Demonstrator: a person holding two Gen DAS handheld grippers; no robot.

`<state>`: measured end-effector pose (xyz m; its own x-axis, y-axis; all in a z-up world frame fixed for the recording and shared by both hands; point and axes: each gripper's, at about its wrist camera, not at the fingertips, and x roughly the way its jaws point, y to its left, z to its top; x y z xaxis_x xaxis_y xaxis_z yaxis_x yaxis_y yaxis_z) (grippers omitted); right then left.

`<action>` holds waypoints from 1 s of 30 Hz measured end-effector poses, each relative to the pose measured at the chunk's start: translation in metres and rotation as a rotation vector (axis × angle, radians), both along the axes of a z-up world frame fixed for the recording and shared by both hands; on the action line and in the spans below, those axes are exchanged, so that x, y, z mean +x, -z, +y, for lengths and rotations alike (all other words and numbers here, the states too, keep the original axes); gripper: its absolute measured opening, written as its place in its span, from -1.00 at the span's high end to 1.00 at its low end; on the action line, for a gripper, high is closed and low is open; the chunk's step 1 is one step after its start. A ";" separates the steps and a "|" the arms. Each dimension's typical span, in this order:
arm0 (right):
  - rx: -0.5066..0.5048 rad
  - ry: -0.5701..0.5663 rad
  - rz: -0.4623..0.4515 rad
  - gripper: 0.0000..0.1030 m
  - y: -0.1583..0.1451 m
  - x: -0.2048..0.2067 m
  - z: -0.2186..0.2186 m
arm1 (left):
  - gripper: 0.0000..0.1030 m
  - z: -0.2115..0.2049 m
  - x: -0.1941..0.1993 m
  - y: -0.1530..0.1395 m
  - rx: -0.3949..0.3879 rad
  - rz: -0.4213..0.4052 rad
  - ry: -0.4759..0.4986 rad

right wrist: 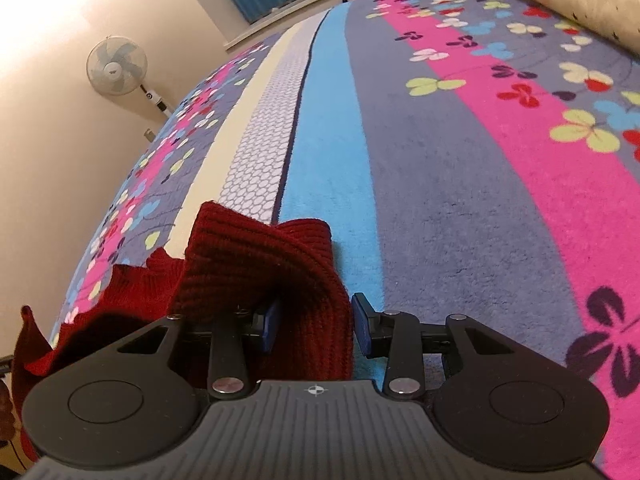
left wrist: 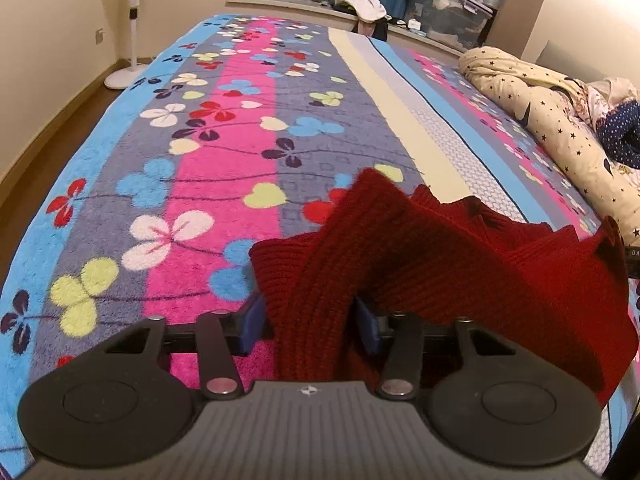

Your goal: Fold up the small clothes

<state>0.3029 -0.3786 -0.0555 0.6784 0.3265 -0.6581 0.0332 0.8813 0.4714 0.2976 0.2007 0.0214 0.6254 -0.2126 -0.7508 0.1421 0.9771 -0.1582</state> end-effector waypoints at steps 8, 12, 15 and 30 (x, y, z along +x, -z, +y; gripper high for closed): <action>0.006 0.013 -0.091 0.78 -0.016 -0.007 0.002 | 0.76 0.004 -0.001 -0.017 -0.008 -0.077 -0.012; 0.112 0.075 -0.217 0.79 -0.035 -0.014 -0.010 | 0.76 0.023 -0.003 -0.032 -0.084 -0.169 -0.125; 0.102 0.128 -0.221 0.79 -0.034 -0.007 -0.009 | 0.76 0.021 0.003 -0.029 -0.059 -0.169 -0.168; 0.025 0.197 0.051 0.75 0.010 0.027 -0.002 | 0.74 0.027 0.030 0.007 -0.100 0.061 -0.219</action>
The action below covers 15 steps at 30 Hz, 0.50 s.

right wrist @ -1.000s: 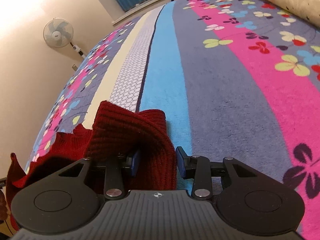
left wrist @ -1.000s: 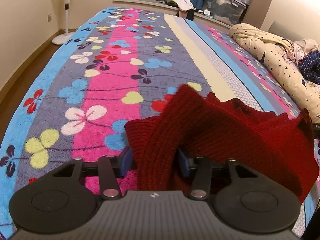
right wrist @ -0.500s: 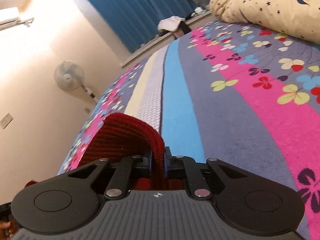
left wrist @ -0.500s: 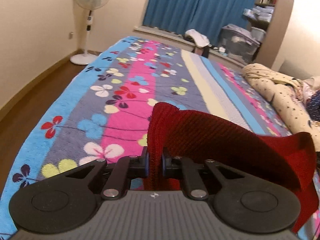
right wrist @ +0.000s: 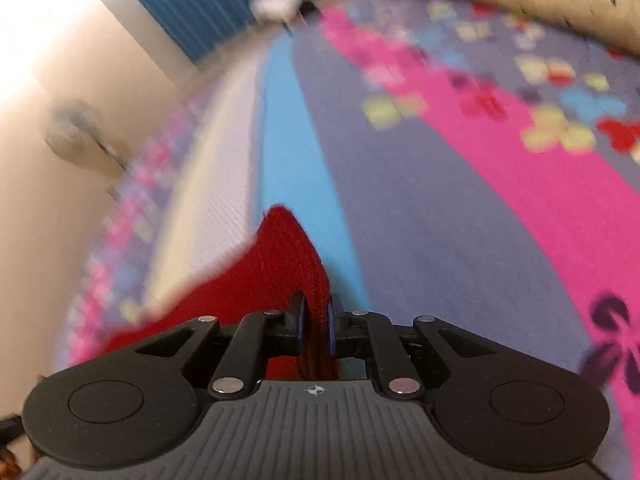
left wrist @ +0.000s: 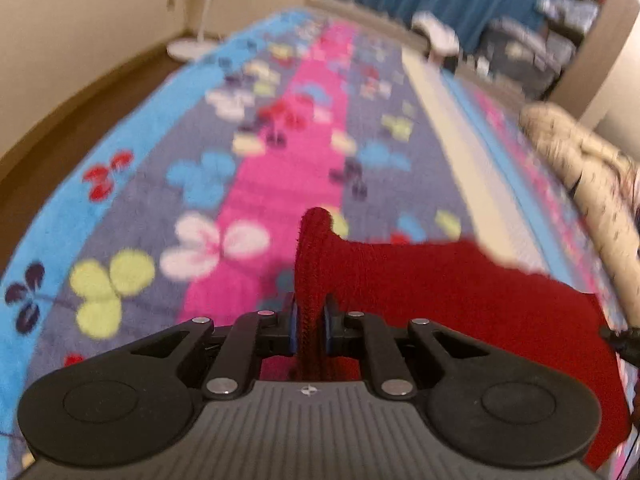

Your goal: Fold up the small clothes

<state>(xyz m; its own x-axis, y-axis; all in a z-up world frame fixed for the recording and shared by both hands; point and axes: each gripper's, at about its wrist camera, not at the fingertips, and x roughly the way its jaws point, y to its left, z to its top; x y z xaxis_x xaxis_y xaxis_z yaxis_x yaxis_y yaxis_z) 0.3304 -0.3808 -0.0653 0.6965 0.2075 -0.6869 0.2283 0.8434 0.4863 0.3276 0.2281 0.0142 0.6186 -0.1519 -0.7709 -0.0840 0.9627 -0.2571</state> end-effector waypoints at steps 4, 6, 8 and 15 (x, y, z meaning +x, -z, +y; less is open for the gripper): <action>-0.001 -0.001 -0.010 0.61 -0.003 -0.005 -0.004 | 0.53 0.010 -0.012 -0.010 0.003 -0.037 -0.044; 0.015 0.002 -0.012 0.48 -0.007 -0.016 -0.007 | 0.53 0.019 -0.019 -0.014 -0.048 -0.052 -0.056; 0.051 -0.013 -0.001 0.28 -0.008 -0.025 -0.013 | 0.43 0.026 -0.027 -0.014 -0.106 -0.021 -0.046; 0.050 -0.132 0.026 0.10 -0.020 -0.061 -0.018 | -0.05 0.009 -0.062 -0.007 -0.103 0.127 0.117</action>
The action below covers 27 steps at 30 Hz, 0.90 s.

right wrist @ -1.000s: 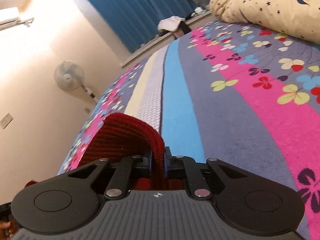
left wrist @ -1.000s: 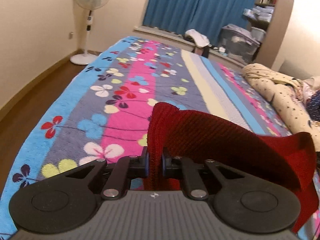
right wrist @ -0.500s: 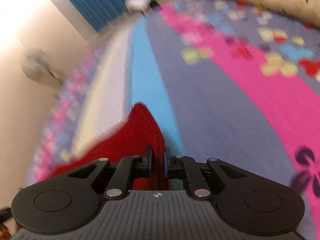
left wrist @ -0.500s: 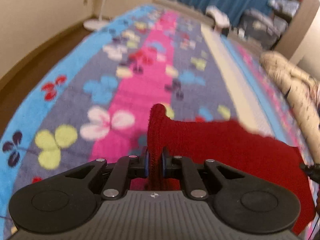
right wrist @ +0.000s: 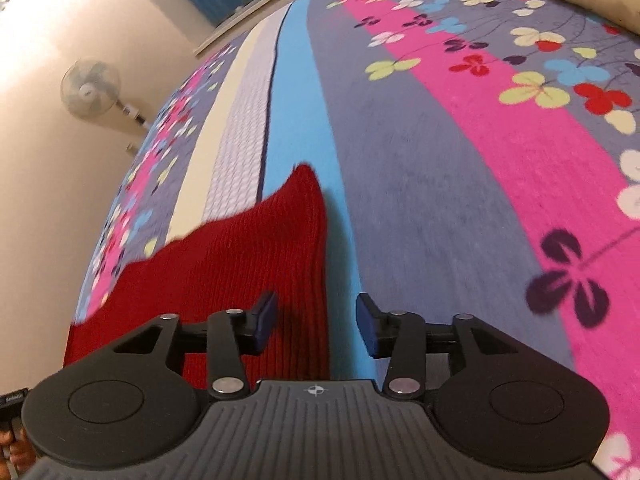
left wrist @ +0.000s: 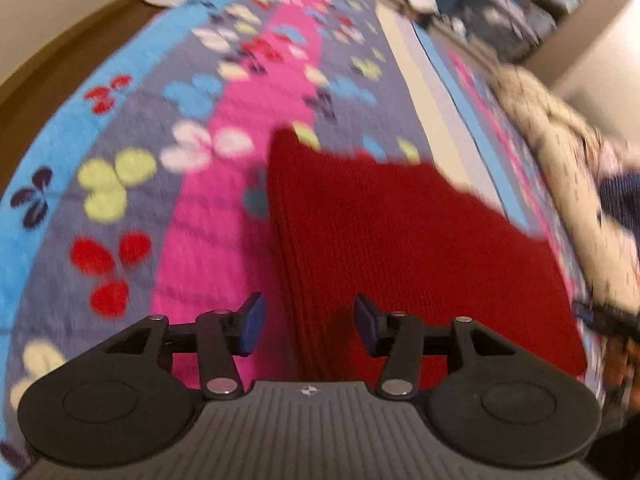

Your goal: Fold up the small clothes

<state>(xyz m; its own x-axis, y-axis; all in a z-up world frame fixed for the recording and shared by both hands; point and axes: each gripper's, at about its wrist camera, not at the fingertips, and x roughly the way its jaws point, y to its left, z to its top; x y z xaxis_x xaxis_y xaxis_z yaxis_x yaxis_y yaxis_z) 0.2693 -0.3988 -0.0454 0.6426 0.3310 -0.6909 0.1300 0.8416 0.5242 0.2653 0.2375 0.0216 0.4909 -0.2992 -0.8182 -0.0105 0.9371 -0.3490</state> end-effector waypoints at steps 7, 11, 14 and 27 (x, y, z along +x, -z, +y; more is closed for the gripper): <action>0.040 -0.105 0.058 -0.01 0.003 -0.037 0.000 | 0.00 -0.008 -0.045 -0.004 -0.031 0.046 0.077; 0.040 -0.131 0.064 -0.01 0.000 -0.055 -0.001 | 0.44 -0.008 -0.056 -0.007 -0.017 0.043 0.069; 0.020 -0.173 0.057 0.25 -0.003 -0.065 0.003 | 0.69 -0.010 -0.056 -0.009 -0.014 0.024 0.077; -0.115 -0.223 0.133 0.79 0.005 -0.085 0.012 | 0.66 -0.023 -0.065 0.006 0.150 0.100 0.148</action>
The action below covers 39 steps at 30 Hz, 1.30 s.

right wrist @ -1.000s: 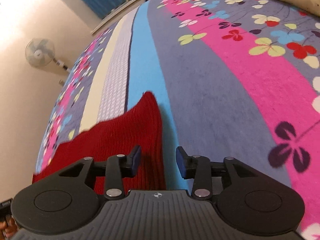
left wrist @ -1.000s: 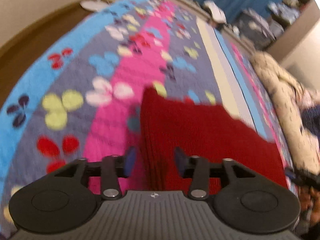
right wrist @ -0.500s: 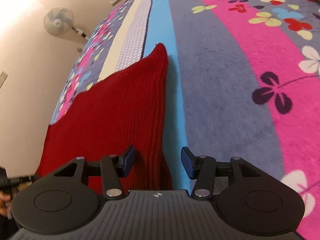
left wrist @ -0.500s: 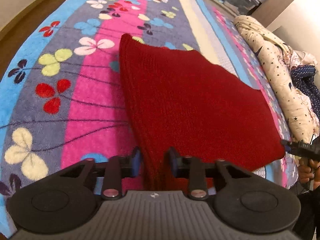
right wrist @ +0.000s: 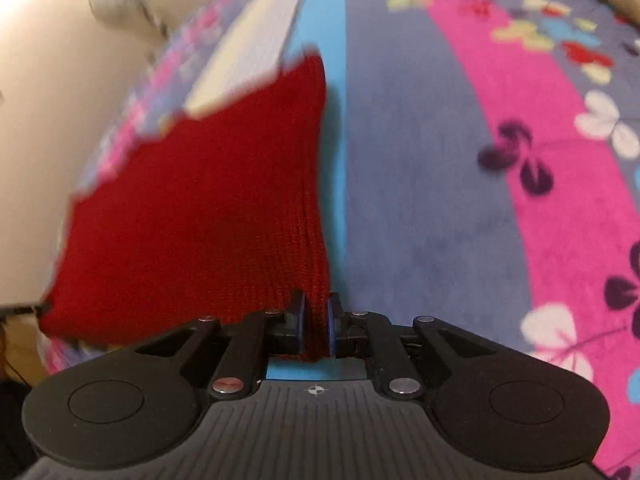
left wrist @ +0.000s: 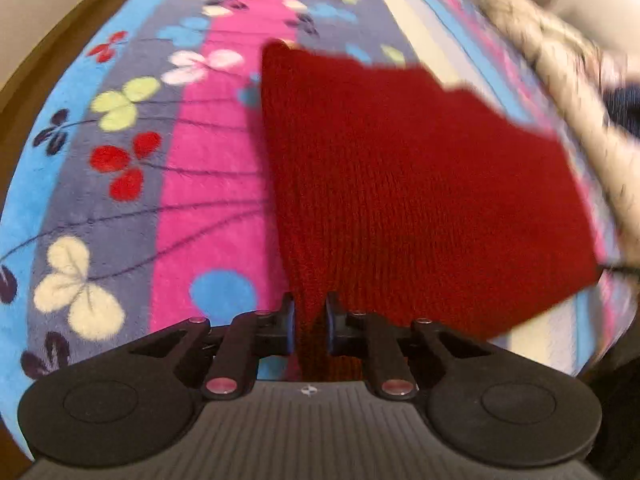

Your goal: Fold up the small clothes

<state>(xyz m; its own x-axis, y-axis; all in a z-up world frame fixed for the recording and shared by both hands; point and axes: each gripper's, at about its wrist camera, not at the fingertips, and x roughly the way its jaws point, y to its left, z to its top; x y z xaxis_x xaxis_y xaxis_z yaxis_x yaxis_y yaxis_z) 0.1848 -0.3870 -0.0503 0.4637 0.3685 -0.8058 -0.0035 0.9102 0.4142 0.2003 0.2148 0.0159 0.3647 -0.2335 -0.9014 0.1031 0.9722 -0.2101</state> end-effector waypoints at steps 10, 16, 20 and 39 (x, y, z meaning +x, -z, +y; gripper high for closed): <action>0.063 -0.010 -0.273 0.67 -0.044 -0.020 -0.004 | 0.47 -0.017 -0.018 -0.042 0.046 -0.273 0.071; -0.141 -0.155 -0.109 0.62 -0.009 0.001 0.028 | 0.47 -0.036 -0.013 -0.004 0.228 -0.130 0.136; -0.156 -0.160 -0.128 0.61 -0.014 0.001 0.034 | 0.47 -0.033 -0.017 -0.007 0.208 -0.133 0.123; -0.200 -0.153 -0.207 0.35 -0.019 0.004 0.051 | 0.35 -0.050 -0.010 -0.042 0.097 -0.340 0.123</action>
<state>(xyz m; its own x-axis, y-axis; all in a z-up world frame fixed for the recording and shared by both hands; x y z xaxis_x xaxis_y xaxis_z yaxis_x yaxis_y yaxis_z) 0.1886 -0.3357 -0.0317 0.5766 0.2903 -0.7638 -0.2118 0.9559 0.2035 0.1899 0.1649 0.0582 0.6214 -0.2131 -0.7540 0.2680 0.9621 -0.0510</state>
